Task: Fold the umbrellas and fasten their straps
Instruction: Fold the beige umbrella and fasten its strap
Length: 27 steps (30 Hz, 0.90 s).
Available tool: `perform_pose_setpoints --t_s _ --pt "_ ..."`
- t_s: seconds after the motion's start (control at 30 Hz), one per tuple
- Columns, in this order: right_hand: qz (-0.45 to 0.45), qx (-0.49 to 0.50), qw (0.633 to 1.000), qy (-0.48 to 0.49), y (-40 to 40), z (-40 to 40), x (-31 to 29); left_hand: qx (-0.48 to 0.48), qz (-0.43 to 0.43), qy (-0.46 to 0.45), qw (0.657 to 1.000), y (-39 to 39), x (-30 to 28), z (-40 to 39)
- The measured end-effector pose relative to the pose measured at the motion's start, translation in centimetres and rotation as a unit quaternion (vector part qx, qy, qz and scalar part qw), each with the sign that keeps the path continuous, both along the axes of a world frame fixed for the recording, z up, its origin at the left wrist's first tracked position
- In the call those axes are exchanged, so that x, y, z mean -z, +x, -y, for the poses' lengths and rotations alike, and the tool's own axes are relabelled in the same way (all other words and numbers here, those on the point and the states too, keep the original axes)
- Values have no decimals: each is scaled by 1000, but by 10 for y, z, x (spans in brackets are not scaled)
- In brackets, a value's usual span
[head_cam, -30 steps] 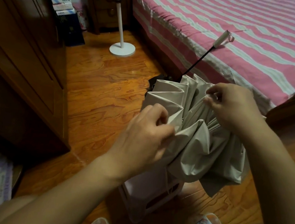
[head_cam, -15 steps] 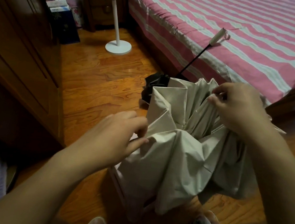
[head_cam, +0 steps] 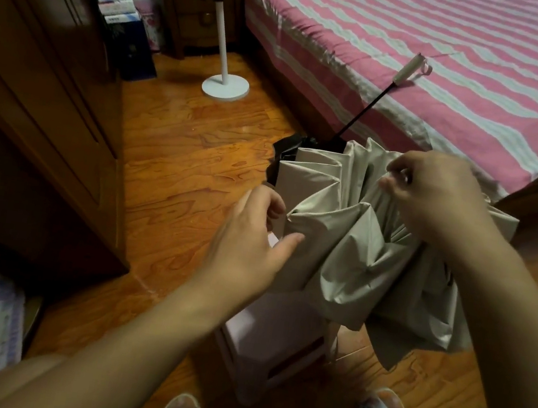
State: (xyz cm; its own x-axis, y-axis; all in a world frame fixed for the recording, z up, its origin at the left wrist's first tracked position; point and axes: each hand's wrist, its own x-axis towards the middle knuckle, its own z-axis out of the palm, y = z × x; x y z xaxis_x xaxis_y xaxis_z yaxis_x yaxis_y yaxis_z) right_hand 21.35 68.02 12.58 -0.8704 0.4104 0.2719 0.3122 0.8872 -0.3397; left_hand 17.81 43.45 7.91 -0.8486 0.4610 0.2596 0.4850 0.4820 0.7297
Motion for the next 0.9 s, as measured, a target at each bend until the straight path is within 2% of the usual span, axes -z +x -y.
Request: perform_pose_setpoints --t_s 0.2,0.4,0.57,0.67,0.8,0.9 --pt "-2 -4 1000 4 -1 0 2 7 71 71 995 -2 0 -12" --pt "1 6 1000 0 0 -5 4 57 38 69 995 -8 -21 6" --pt "-2 13 1000 -4 2 -8 4 70 -121 -16 990 -11 -31 25" --pt "1 12 1000 -1 2 -7 3 98 -126 -57 986 -16 -31 28" --pt "3 3 1000 4 1 -3 2 136 -104 -174 970 -13 -24 22" --pt "7 2 1000 -1 0 -1 1 169 -154 -216 949 -11 -23 15"
